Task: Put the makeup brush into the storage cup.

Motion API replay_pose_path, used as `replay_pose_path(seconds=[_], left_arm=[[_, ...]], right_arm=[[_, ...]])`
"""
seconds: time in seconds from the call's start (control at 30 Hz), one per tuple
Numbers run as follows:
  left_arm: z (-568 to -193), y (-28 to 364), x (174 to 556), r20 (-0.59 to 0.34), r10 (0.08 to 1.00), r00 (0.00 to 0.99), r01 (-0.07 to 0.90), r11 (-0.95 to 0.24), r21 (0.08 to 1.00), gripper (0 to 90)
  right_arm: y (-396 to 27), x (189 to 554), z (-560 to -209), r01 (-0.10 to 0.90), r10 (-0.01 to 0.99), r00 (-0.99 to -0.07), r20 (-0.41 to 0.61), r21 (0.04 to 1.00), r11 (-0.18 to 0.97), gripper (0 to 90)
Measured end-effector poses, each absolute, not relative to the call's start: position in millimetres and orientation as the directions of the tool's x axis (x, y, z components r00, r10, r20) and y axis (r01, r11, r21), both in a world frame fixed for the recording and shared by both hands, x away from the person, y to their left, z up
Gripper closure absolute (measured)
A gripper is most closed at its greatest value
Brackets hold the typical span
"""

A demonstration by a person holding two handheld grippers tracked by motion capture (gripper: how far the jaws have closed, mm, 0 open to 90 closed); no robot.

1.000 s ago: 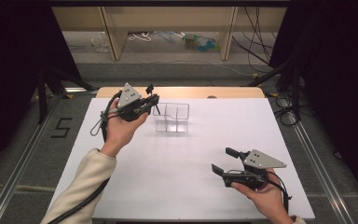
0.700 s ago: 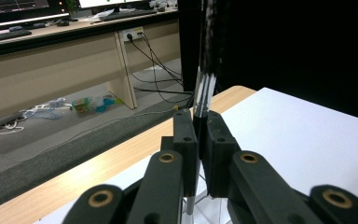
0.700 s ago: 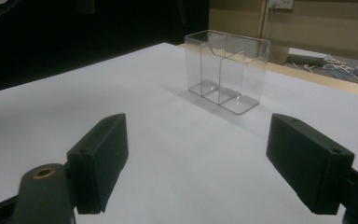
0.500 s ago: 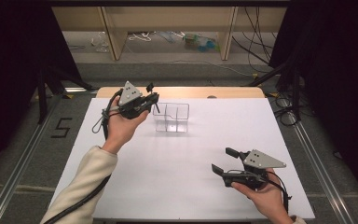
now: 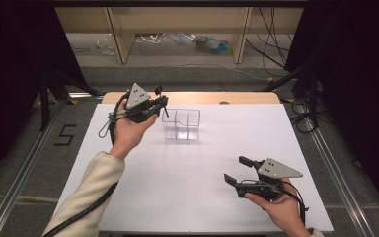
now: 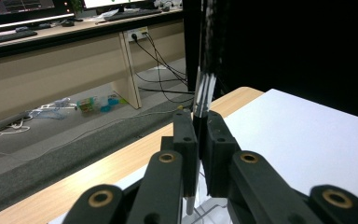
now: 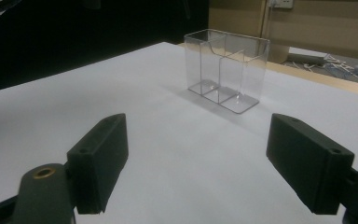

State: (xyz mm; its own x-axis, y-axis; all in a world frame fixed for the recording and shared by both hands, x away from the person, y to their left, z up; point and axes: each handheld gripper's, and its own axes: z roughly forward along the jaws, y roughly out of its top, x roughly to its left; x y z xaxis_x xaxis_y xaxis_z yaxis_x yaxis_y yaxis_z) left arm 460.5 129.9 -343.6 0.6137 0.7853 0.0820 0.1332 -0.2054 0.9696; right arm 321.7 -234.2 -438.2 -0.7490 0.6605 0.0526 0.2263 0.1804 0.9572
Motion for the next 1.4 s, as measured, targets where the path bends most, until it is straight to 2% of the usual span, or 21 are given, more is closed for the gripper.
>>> replay_pose_path(seconds=[0.03,0.37,0.47,0.57,0.77,1.03,1.07,1.1,1.33,1.4], left_arm=[[-344.2,128.9,459.8,0.061,0.79,0.611,0.154,-0.195,0.969,85.5],[-344.3,128.0,466.7,0.083,0.789,0.609,0.136,-0.207,0.969,85.5],[-344.1,126.0,466.6,0.061,0.795,0.604,0.156,-0.193,0.969,85.5],[-342.8,125.9,469.1,0.089,0.79,0.607,0.135,-0.213,0.968,85.5],[-343.5,123.1,470.8,0.074,0.795,0.603,0.154,-0.207,0.966,85.5],[-346.4,122.0,475.4,0.08,0.798,0.597,0.162,-0.217,0.963,85.5],[-346.7,122.1,477.4,0.094,0.795,0.599,0.144,-0.222,0.964,85.5],[-347.3,121.8,476.3,0.077,0.8,0.595,0.165,-0.215,0.963,85.5],[-349.7,122.7,480.7,0.092,0.8,0.593,0.153,-0.224,0.963,85.5],[-350.7,121.9,479.9,0.071,0.805,0.589,0.173,-0.211,0.962,85.5]], right_arm=[[-234.2,321.7,-438.1,0.226,0.661,-0.749,0.052,0.957,0.181,21.9],[-234.5,321.7,-438.1,0.227,0.664,-0.746,0.05,0.957,0.183,22.0],[-234.3,321.8,-438.2,0.225,0.661,-0.749,0.051,0.957,0.181,22.1],[-234.3,321.7,-438.3,0.226,0.661,-0.749,0.051,0.957,0.182,22.1],[-232.9,320.8,-438.8,0.25,0.655,-0.751,0.084,0.954,0.165,22.1],[-233.1,320.3,-438.5,0.255,0.656,-0.75,0.083,0.952,0.17,22.2],[-234.1,321.4,-438.3,0.232,0.66,-0.749,0.056,0.956,0.182,22.2],[-233.1,320.3,-438.6,0.255,0.656,-0.75,0.083,0.952,0.17,22.2],[-232.7,320.7,-438.9,0.251,0.655,-0.751,0.083,0.954,0.167,22.3],[-232.6,320.7,-439.0,0.251,0.655,-0.751,0.083,0.954,0.167,22.3]])
